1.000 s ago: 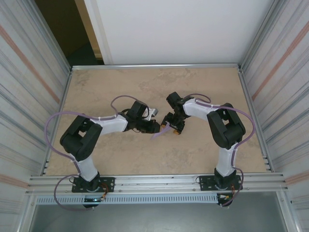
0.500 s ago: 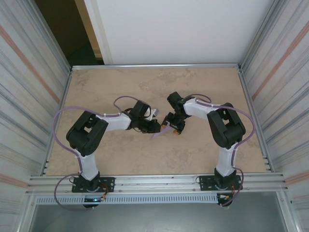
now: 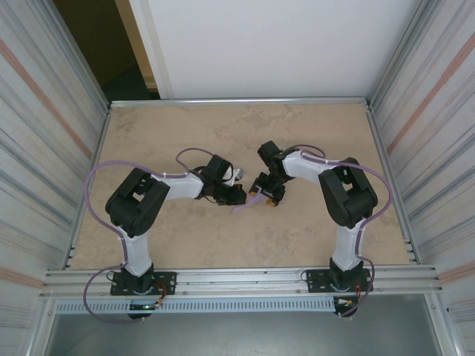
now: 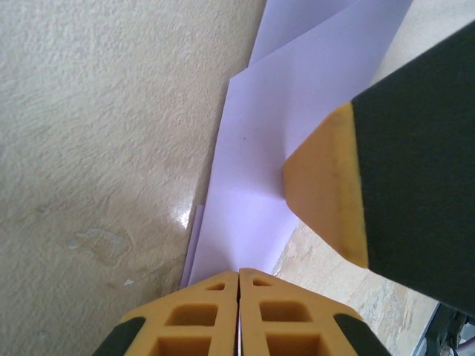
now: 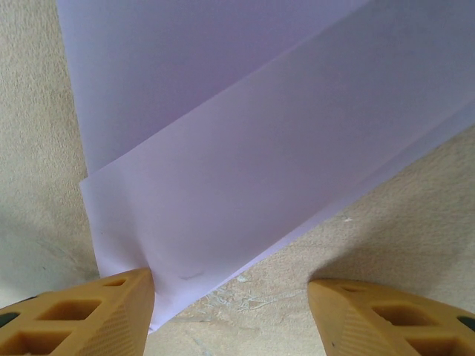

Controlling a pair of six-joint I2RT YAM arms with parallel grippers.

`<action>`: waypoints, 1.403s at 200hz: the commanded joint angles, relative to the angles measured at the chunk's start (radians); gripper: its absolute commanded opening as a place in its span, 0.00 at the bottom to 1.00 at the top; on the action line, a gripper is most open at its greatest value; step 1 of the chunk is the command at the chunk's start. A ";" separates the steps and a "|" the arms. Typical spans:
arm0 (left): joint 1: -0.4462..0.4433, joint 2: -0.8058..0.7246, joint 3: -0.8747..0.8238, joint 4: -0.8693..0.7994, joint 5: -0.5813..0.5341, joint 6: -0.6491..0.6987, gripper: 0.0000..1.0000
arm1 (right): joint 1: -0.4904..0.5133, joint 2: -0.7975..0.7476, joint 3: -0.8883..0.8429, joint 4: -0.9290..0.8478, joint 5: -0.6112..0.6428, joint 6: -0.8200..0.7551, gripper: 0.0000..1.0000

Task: Fold a paper plane with a square sheet of paper (pick it up from the middle)
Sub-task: Fold the wing for the fifth time at the center of the table.

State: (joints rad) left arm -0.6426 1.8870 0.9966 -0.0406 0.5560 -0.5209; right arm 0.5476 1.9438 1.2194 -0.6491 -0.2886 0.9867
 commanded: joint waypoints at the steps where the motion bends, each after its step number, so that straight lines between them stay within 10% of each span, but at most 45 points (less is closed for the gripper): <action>1: 0.008 0.016 0.023 -0.033 -0.019 0.015 0.08 | 0.005 0.241 -0.139 0.107 0.150 -0.016 0.59; 85: 0.011 0.027 0.032 -0.069 -0.037 0.016 0.08 | -0.004 0.214 -0.141 0.108 0.132 -0.026 0.58; 176: 0.011 0.035 0.033 -0.099 -0.032 0.013 0.07 | -0.063 -0.242 -0.166 0.171 0.019 -0.182 0.66; 280: 0.010 0.038 0.040 -0.100 -0.021 0.006 0.07 | 0.014 -0.198 -0.144 0.358 -0.038 -0.186 0.22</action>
State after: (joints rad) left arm -0.6407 1.9003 1.0245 -0.1001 0.5457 -0.5213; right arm 0.5610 1.6772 1.0420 -0.3195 -0.3103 0.8024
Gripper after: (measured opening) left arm 0.073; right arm 0.242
